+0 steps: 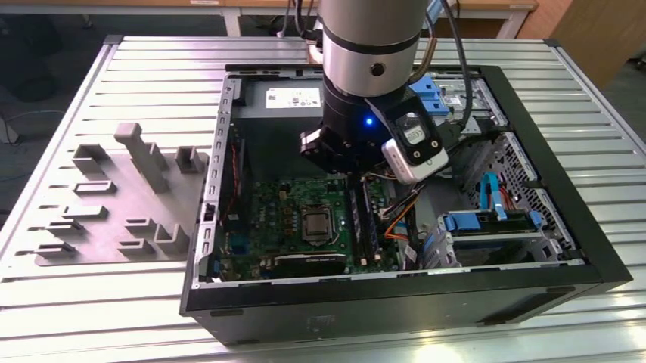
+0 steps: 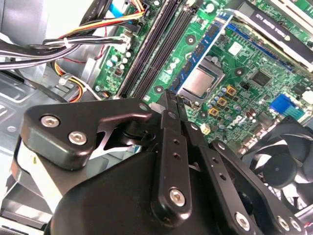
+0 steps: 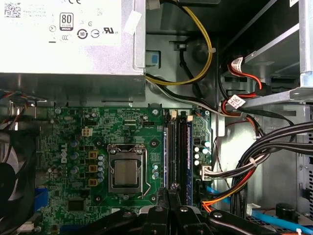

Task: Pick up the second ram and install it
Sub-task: 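Insert the second ram into the second slot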

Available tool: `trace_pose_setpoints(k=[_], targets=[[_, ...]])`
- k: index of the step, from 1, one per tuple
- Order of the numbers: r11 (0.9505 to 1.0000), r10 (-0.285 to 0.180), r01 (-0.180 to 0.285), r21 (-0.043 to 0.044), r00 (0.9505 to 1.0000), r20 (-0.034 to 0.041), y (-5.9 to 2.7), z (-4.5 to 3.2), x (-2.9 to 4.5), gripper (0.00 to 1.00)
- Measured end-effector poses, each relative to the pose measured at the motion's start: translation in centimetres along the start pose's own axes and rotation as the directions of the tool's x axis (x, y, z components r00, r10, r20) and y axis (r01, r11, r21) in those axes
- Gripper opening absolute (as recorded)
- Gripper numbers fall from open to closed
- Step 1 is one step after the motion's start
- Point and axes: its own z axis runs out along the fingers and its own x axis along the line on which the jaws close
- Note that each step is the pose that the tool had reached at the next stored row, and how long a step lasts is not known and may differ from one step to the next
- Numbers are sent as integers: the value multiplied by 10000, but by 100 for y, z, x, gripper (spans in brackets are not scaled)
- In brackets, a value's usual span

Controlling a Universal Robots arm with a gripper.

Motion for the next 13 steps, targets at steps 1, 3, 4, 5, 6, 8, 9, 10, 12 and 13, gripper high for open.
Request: trace_pose_setpoints(k=[1, 3, 4, 5, 6, 8, 9, 10, 12, 13], targets=[[10000, 0, 0, -1, 10000, 0, 0, 1, 0, 12], [10000, 0, 0, -2, 10000, 1, 0, 3, 0, 12], [10000, 1, -1, -6, 10000, 3, 0, 11, 1, 12], [10000, 0, 0, -4, 10000, 1, -1, 19, 1, 12], [10000, 0, 0, -2, 10000, 0, -1, 27, 2, 12], [10000, 0, 0, -2, 10000, 1, -2, 48, 3, 12], [10000, 0, 0, -2, 10000, 1, -2, 59, 3, 12], [10000, 0, 0, -2, 10000, 0, -3, 68, 4, 12], [10000, 0, 0, -2, 10000, 0, -3, 84, 4, 12], [10000, 0, 0, -2, 10000, 1, -4, 95, 5, 12]])
